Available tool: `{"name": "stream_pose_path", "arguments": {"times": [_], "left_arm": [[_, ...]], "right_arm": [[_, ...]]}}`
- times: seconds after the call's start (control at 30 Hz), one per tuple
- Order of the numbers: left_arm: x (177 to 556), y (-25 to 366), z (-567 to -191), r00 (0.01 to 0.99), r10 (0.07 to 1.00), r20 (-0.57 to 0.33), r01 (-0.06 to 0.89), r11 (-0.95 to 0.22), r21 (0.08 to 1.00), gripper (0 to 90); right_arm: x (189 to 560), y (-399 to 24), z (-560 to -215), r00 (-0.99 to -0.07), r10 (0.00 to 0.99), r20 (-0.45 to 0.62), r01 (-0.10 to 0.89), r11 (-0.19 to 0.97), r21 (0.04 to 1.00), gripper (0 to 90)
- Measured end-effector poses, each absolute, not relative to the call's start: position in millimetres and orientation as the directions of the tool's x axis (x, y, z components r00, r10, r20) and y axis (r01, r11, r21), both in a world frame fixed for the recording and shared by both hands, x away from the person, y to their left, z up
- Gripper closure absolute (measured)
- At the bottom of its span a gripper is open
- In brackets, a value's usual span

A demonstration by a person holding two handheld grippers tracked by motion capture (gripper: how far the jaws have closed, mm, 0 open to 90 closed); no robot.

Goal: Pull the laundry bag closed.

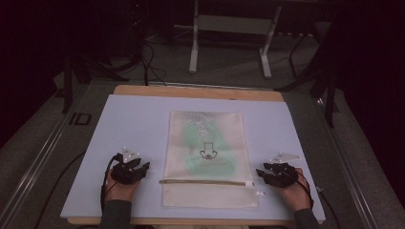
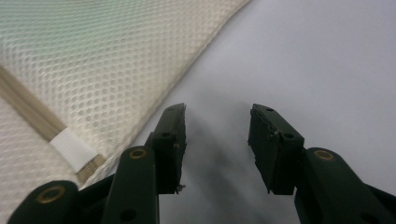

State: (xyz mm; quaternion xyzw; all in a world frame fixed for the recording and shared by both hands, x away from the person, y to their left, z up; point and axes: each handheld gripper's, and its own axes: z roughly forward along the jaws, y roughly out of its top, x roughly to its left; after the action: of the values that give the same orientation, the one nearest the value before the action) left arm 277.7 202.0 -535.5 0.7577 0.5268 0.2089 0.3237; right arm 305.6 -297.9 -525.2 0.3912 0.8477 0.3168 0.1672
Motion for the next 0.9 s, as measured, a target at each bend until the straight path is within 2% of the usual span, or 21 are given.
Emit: {"name": "stream_pose_path", "arguments": {"times": [0.3, 0.9], "left_arm": [[276, 200, -534, 0.4, 0.916, -0.033, 0.641, -0.254, 0.724, 60.2], [274, 200, -532, 0.412, 0.91, -0.039, 0.633, -0.255, 0.731, 61.9]], "right_arm": [[304, -296, -522, -0.665, 0.746, -0.027, 0.548, 0.512, 0.662, 55.1], [297, -287, -513, -0.715, 0.697, -0.063, 0.514, 0.584, 0.629, 59.0]]}}
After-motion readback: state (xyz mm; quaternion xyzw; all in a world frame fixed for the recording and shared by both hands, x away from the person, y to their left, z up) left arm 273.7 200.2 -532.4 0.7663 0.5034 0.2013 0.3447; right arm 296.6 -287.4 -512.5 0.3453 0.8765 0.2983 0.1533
